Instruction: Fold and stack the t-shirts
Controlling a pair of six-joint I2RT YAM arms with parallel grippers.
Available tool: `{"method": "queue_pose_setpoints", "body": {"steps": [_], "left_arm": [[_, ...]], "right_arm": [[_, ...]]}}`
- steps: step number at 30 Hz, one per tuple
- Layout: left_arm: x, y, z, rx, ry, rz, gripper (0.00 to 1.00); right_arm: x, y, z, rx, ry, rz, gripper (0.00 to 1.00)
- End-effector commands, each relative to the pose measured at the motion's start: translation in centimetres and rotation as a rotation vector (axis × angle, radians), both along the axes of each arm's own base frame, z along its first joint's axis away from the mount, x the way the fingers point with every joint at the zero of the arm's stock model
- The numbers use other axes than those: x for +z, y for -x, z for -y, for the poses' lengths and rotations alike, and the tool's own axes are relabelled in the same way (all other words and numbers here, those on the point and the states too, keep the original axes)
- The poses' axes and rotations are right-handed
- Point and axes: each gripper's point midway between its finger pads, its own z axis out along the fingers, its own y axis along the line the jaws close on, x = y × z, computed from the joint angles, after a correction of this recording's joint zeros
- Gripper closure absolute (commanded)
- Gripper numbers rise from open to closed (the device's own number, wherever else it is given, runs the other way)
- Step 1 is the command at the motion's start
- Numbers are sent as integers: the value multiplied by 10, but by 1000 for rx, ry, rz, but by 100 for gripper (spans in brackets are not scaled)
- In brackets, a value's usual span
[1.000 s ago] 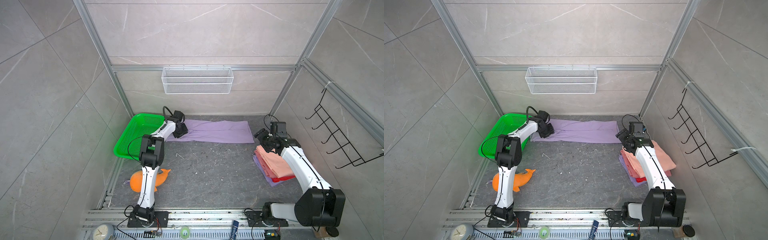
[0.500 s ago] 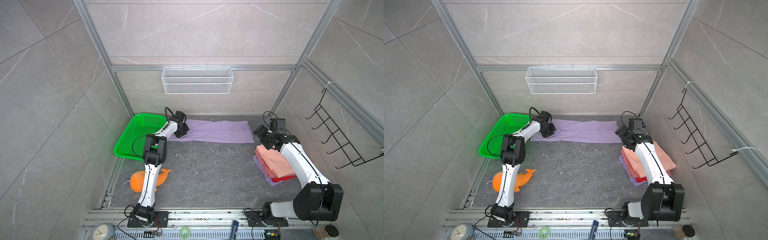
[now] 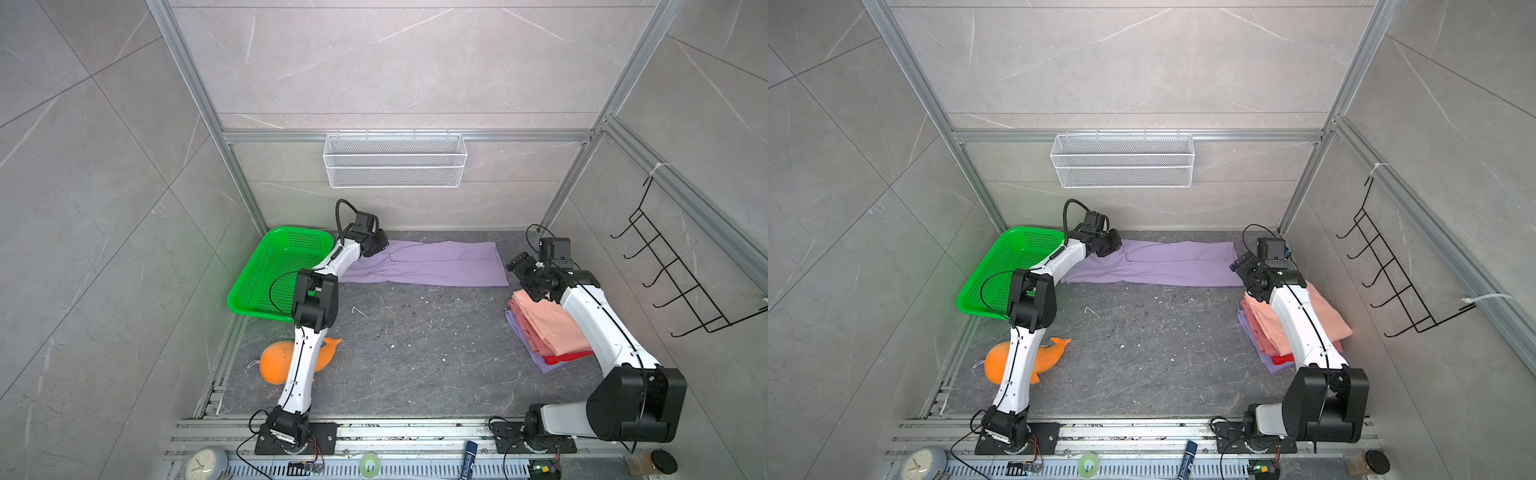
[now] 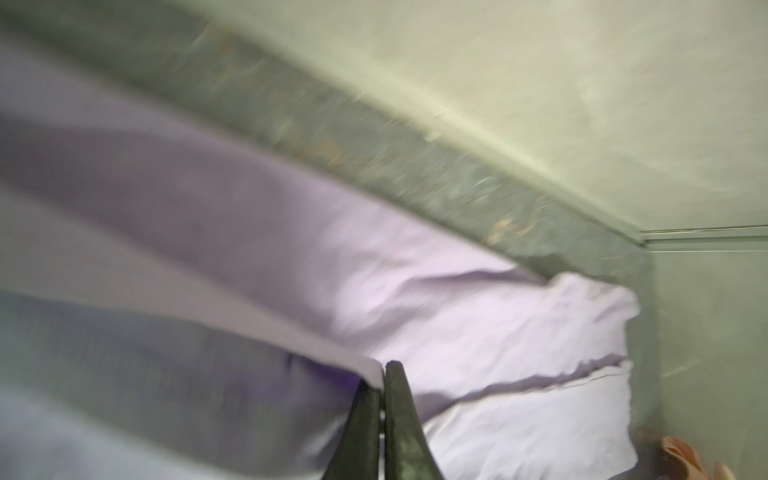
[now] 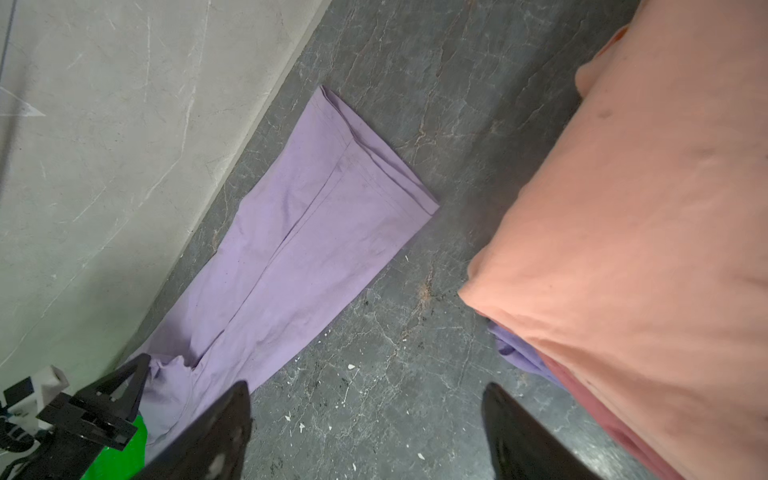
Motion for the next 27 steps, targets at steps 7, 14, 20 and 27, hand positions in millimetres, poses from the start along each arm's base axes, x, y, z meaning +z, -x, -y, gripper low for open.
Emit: {"method": "queue_pose_setpoints", "body": {"steps": [7,14,20,27], "left_arm": [[48,-17,5,-65,-35,239,41],[55,20,-43,-25,-215,144,34],[18,51,-87,36,-219,-26,33],[-12,69,-109,88,-171,-171,32]], "right_arm": [[-13,7,-3,-15,-23,-26,12],[-30,-36,-31,44,-36,-8,12],[-62,-98,-74,108,-67,-12,12],[-105,-161,-106,150,-83,-33,13]]}}
